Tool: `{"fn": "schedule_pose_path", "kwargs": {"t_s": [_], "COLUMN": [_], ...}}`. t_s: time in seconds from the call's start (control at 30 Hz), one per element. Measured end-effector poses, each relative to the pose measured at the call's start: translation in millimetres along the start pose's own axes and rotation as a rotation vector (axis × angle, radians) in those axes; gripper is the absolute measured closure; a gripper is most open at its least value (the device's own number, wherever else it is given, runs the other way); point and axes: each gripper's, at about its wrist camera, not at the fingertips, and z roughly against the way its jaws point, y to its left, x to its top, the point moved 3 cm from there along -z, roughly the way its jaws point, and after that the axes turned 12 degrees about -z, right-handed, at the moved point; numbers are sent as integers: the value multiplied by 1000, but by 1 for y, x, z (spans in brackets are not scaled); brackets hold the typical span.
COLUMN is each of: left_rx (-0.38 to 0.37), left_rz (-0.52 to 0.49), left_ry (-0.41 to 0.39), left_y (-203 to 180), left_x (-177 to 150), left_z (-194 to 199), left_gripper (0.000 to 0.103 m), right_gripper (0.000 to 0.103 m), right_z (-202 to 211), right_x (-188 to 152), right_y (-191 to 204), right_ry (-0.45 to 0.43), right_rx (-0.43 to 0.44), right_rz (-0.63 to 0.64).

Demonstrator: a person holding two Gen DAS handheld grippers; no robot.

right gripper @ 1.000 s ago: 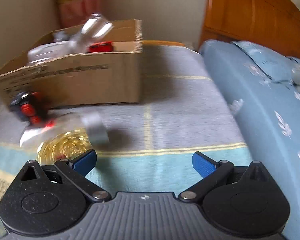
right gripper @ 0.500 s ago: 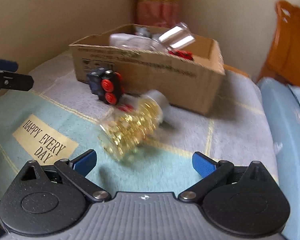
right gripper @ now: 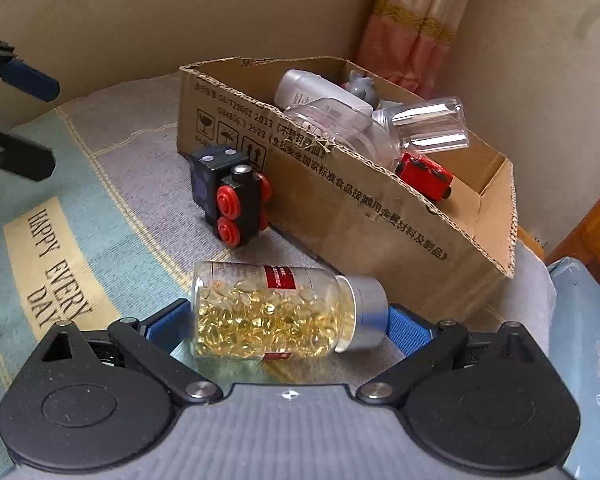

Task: Organize rigid objects
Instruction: 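Move both tools to the capsule bottle and black-and-red toy robot, then grasp the capsule bottle with the right tool while the left tool grasps the toy robot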

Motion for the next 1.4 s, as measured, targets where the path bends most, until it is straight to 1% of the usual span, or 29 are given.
{"fn": "schedule_pose_path", "kwargs": {"t_s": [0.13,0.37,0.47,0.57,0.73,0.87,1.03,1.13,1.2,1.27,1.33,1.4], "left_rx": [-23,-62,-64,-57,-67,-64,-52,-13,-10,16,28,23], "left_rz": [-7,-12,-14,-9,31,67,105,102,118,133,132,121], "left_ry": [16,33,42,50,66,70,89,92,95,101,101,95], "left_y": [-4,-17,-23,-28,-32,-29,-18,-8,1,10,16,17], "left_x": [5,20,29,39,54,58,49,40,33,26,21,17], "left_z": [-8,-26,-37,-50,-76,-87,-86,-79,-74,-68,-62,-57], "left_gripper": [1,1,1,1,1,1,2,1,1,2,3,4], "right_gripper": [2,3,3,3,3,3,3,3,3,3,3,3], "right_z": [-1,6,9,12,16,17,13,13,13,14,15,16], "right_x": [-2,-12,-17,-22,-28,-31,-34,-34,-35,-36,-37,-37], "right_y": [-3,-10,-18,-23,-25,-26,-26,-27,-27,-27,-27,-26], "right_ry": [1,-10,-20,-24,-40,-54,-47,-42,-42,-41,-40,-40], "right_rx": [6,-51,-69,-69,-74,-81,-84,-78,-77,-76,-75,-74], "right_rz": [-67,-133,-164,-200,-245,-283,-307,-327,-337,-344,-350,-350]}}
